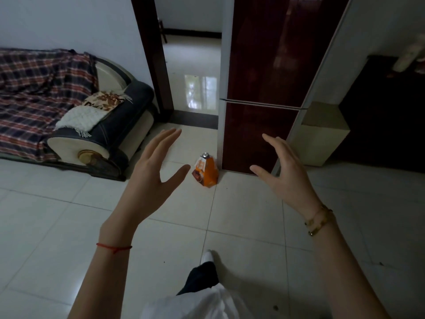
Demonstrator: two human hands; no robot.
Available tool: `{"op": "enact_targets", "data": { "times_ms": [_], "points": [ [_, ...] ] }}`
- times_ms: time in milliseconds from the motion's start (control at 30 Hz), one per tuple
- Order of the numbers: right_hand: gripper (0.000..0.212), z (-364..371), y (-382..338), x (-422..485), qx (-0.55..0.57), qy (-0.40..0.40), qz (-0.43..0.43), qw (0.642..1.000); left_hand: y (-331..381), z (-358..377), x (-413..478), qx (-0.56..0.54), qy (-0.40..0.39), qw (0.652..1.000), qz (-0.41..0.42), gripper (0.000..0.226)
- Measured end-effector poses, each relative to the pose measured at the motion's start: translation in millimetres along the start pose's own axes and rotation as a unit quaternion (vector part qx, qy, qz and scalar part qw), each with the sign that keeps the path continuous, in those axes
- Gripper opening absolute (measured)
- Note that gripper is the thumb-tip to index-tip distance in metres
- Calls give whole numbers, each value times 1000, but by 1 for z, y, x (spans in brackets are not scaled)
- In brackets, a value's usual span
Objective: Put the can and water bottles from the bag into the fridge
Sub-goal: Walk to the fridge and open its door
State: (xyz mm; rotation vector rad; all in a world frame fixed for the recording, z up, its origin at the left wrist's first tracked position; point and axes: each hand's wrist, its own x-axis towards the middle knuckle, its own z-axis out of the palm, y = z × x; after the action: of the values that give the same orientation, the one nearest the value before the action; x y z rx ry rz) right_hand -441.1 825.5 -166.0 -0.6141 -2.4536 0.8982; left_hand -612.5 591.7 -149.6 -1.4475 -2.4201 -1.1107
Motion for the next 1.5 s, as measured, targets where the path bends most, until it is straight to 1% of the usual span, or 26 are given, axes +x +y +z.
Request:
{"op": "enact_targets", "data": {
  "times_ms": [133, 267, 600, 800, 900, 1033, 1200, 1367, 1500],
  "points": [
    [70, 16, -1, 75, -2, 5, -11, 1000, -36, -3, 62, -3, 5, 1000, -11, 69],
    [69, 31, 1, 134, -2, 15, -18, 1000, -68, 2, 115, -2, -8, 1000, -10, 70],
    [68, 54, 26, 222, -9, 22, -3, 1000, -117, 28, 201, -16, -41, 999, -12, 69],
    [68, 65, 47, 283, -7, 14, -9, 1000, -143, 51, 255, -20, -39, 999, -17, 69],
    [67, 68, 59, 320, -11, 20, -28, 999, -157, 63, 286, -20, -38, 999, -18, 69],
    [68, 70, 72, 375, -4, 9, -29, 1000, -174, 76, 335, -14, -35, 999, -24, 69],
    [69, 68, 89, 442, -3, 3, -48, 999, -194, 89, 395, -15, -16, 999, -23, 68],
    [67, 65, 101, 494, -23, 12, -76, 997, -210, 106, 439, -15, -6, 1000, -22, 69],
    [66, 66, 108, 525, -42, 19, -79, 996, -224, 118, 468, -11, -10, 1000, -12, 69]
  ]
}}
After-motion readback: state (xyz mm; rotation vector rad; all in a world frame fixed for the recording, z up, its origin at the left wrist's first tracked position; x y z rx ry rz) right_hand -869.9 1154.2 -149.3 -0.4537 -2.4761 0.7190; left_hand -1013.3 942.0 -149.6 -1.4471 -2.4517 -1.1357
